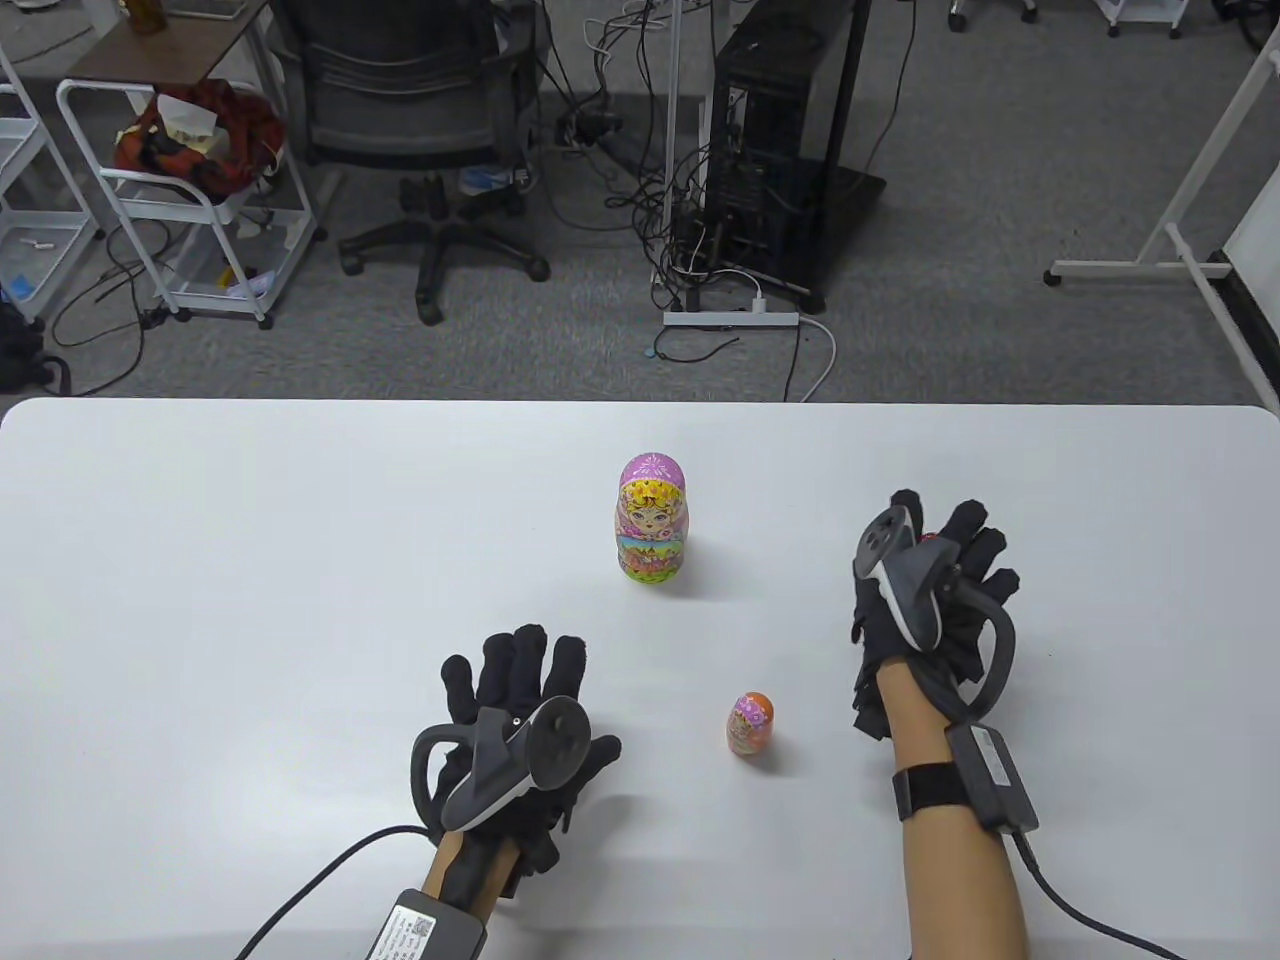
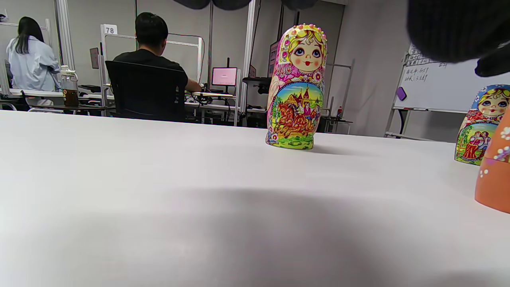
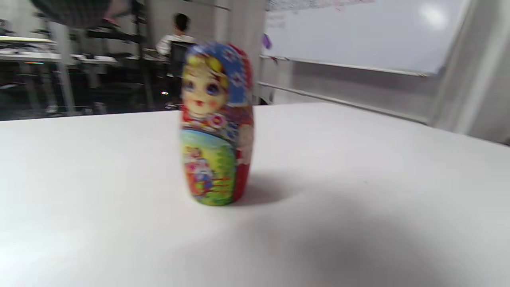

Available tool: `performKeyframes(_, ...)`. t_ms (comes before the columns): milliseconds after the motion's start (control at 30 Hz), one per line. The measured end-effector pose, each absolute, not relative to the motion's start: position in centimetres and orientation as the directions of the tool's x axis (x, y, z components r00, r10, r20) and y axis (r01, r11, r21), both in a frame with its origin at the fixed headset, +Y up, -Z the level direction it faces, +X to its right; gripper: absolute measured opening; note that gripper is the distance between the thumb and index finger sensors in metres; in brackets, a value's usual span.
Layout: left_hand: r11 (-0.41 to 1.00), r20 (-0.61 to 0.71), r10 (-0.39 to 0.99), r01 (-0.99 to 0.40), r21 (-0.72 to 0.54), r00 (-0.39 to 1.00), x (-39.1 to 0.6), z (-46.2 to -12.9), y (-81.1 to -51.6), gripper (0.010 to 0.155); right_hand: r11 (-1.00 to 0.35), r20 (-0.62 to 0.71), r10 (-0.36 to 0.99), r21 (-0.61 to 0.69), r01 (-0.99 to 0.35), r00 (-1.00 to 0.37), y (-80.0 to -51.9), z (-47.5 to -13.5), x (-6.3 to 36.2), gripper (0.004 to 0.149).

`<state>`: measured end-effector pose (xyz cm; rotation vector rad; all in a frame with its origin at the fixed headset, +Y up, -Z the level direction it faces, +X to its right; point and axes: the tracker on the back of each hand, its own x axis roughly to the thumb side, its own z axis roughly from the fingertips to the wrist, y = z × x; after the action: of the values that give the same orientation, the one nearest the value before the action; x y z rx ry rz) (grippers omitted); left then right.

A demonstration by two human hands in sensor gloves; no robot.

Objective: Nest individual Russian dolls into a nested set

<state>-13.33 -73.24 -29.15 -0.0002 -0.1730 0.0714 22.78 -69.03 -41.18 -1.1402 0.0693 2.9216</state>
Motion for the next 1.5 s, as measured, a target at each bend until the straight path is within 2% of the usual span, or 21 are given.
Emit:
performKeyframes(100, 0.997, 0.174, 0.082, -0.078, -0.026, 0.981, -13.2, -29.2, -73.5, 0.099, -0.980, -0.723, 0.041, 0.105, -0.169, -0.690, -70.5, -41.9, 24.8, 0.080)
performKeyframes(167, 0.997, 0.176, 0.076, -0.070, -0.043, 0.981, -13.0, -29.3, -73.6, 0.099, -0.956, -0.714, 0.095, 0.130, -0.264, -0.694, -72.0, -42.2, 25.5, 0.073)
performKeyframes(200, 0.997, 0.177, 0.066, -0.059, -0.043, 0.982, -12.8, -29.4, -73.7, 0.099, -0.949, -0.720, 0.134, 0.104, -0.297, -0.681, -72.4, -42.2, 25.7, 0.071)
performKeyframes(233, 0.998, 0.180, 0.055, -0.049, -0.040, 0.982, -12.8, -29.5, -73.7, 0.098, -0.943, -0.723, 0.219, 0.015, -0.332, -0.655, -72.5, -42.2, 25.7, 0.067)
performKeyframes(267, 0.998, 0.180, 0.051, -0.044, -0.039, 0.982, -12.7, -29.6, -73.7, 0.098, -0.948, -0.731, 0.232, -0.024, -0.316, -0.642, -72.6, -42.2, 25.6, 0.063)
performKeyframes(367, 0.998, 0.175, 0.057, -0.050, -0.045, 0.983, -12.9, -29.8, -73.7, 0.098, -0.973, -0.697, 0.137, 0.040, -0.229, -0.704, -72.1, -42.3, 25.1, 0.062)
performKeyframes(467, 0.997, 0.173, 0.080, -0.075, -0.035, 0.982, -13.1, -29.7, -73.6, 0.097, -0.968, -0.652, 0.208, -0.030, -0.249, -0.729, -71.6, -41.7, 24.2, 0.062)
performKeyframes(633, 0.995, 0.186, 0.100, -0.101, -0.003, 0.977, -13.0, -29.3, -73.0, 0.097, -0.928, -0.410, 0.371, -0.149, -0.340, -0.833, -69.3, -39.3, 21.1, 0.062)
performKeyframes(767, 0.989, 0.213, 0.128, -0.141, 0.044, 0.969, -12.7, -28.7, -72.2, 0.096, -0.829, -0.069, 0.527, -0.261, -0.494, -0.847, -67.5, -34.8, 17.7, 0.062)
performKeyframes(867, 0.979, 0.240, 0.154, -0.180, 0.095, 0.959, -12.3, -28.2, -71.6, 0.096, -0.736, 0.063, 0.645, -0.219, -0.641, -0.762, -66.8, -32.1, 15.8, 0.063)
performKeyframes(1033, 0.967, 0.280, 0.181, -0.223, 0.123, 0.943, -11.6, -27.4, -71.2, 0.100, -0.615, 0.152, 0.774, -0.049, -0.787, -0.614, -66.9, -29.5, 13.2, 0.063)
performKeyframes(1200, 0.951, 0.312, 0.230, -0.281, 0.131, 0.922, -11.0, -26.9, -70.7, 0.105, -0.627, 0.246, 0.755, -0.002, -0.779, -0.608, -68.2, -28.3, 12.1, 0.063)
performKeyframes(1333, 0.944, 0.326, 0.241, -0.299, 0.139, 0.914, -10.9, -26.8, -70.8, 0.107, -0.622, 0.272, 0.761, 0.047, -0.782, -0.589, -69.1, -28.2, 11.8, 0.063)
performKeyframes(1500, 0.951, 0.333, 0.255, -0.297, 0.081, 0.908, -10.9, -27.0, -71.3, 0.109, -0.622, 0.302, 0.763, 0.101, -0.777, -0.572, -69.4, -27.9, 11.0, 0.063)
